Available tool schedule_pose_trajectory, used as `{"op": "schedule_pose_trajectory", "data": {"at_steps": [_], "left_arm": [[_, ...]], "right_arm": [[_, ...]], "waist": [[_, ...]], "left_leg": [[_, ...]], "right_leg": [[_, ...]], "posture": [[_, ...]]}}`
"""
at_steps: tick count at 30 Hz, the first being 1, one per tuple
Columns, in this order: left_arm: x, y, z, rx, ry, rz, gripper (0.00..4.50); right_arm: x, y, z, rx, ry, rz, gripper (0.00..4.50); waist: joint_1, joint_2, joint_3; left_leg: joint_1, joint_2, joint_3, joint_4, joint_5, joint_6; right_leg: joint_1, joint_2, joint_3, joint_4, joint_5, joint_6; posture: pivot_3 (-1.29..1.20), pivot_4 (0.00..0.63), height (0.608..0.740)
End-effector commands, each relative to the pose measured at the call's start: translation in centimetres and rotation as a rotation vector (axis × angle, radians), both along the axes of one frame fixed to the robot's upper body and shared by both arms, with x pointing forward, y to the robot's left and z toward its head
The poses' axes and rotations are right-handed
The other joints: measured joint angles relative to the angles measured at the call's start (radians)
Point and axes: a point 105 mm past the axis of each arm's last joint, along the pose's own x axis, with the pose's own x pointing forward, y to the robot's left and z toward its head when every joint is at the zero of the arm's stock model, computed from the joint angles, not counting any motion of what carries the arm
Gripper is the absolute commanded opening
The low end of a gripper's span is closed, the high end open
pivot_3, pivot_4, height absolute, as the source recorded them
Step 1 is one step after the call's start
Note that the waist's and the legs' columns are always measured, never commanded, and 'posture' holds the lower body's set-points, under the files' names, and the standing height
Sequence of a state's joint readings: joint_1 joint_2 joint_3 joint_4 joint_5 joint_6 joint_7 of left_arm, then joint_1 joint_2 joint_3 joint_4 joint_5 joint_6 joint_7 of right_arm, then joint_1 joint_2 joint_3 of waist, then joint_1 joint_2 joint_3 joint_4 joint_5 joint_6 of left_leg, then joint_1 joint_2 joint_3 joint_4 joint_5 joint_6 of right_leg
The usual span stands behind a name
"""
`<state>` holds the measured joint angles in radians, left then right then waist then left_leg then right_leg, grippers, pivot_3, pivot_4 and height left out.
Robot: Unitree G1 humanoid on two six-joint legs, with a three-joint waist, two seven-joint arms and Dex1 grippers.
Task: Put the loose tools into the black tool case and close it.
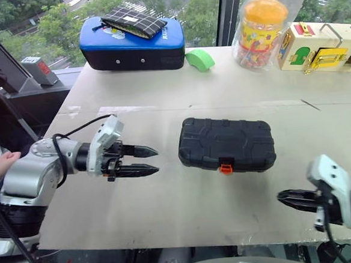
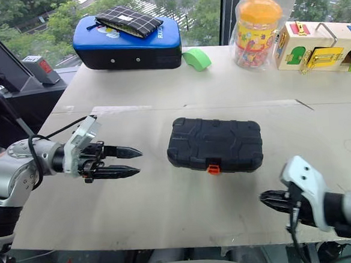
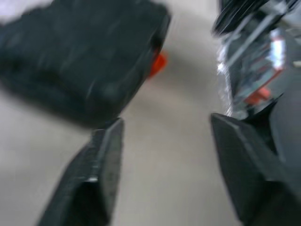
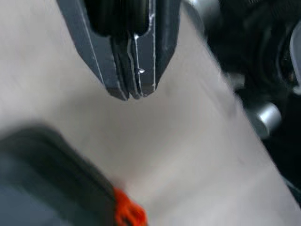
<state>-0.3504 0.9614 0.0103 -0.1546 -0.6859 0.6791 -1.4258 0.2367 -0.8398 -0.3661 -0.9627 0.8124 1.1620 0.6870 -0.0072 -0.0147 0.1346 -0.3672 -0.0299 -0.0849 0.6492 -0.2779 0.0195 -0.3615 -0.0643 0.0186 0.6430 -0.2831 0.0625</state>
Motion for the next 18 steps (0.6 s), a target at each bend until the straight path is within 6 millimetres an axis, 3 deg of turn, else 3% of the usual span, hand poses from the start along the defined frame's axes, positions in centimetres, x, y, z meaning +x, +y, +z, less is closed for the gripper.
{"op": "schedule_pose_trajectory", "data": {"at_steps": [1, 3, 7, 11, 14, 18], "left_arm": [[0.0, -1.6, 0.4, 0.003, -0.060, -0.049, 1.09], [0.3, -2.7, 0.5, -0.001, -0.089, -0.069, 0.15], [1.4, -4.5, 0.6, -0.004, -0.167, -0.089, 0.06], [4.1, -6.3, 0.3, 0.024, -0.287, -0.042, 0.06], [5.8, -7.4, -0.2, 0.063, -0.325, -0.038, 0.06], [7.8, -9.2, -0.7, 0.100, -0.360, -0.028, 0.06]], "right_arm": [[2.4, 0.3, -1.4, -0.055, -0.009, -0.096, 0.00], [4.7, -0.8, -2.2, -0.130, -0.021, -0.215, 0.00], [8.7, -2.5, -1.5, -0.170, -0.072, -0.412, 0.00], [12.2, -3.7, -0.2, -0.185, -0.155, -0.522, 0.00], [13.1, -4.1, 0.1, -0.203, -0.176, -0.528, 0.00], [10.8, -2.7, 0.1, -0.150, -0.118, -0.397, 0.00]], "waist": [[-0.006, 0.001, 0.000], [-0.006, 0.001, 0.000], [-0.006, 0.000, 0.000], [-0.006, 0.001, 0.000], [-0.002, 0.001, 0.000], [-0.003, 0.002, 0.000]], "left_leg": [[0.000, 0.000, 0.000, 0.000, 0.000, 0.000], [-0.003, 0.000, -0.001, -0.002, 0.000, -0.001], [-0.014, 0.000, -0.003, 0.000, 0.003, -0.005], [-0.012, -0.003, 0.003, 0.002, 0.002, -0.002], [-0.012, -0.003, 0.001, 0.003, 0.002, -0.002], [-0.014, -0.002, -0.001, 0.002, 0.003, -0.004]], "right_leg": [[0.000, 0.000, 0.001, 0.000, 0.000, 0.000], [-0.005, 0.000, 0.000, 0.000, 0.000, 0.000], [-0.014, 0.002, 0.000, 0.001, 0.000, 0.000], [-0.014, 0.001, 0.005, 0.003, 0.003, 0.001], [-0.013, 0.003, 0.003, 0.003, 0.004, 0.001], [-0.016, 0.006, 0.002, 0.004, 0.004, 0.002]], "posture": [[0.00, 0.150, 0.740], [0.00, 0.150, 0.740], [0.00, 0.150, 0.740], [0.00, 0.150, 0.740], [0.00, 0.150, 0.740], [0.00, 0.150, 0.740]]}}
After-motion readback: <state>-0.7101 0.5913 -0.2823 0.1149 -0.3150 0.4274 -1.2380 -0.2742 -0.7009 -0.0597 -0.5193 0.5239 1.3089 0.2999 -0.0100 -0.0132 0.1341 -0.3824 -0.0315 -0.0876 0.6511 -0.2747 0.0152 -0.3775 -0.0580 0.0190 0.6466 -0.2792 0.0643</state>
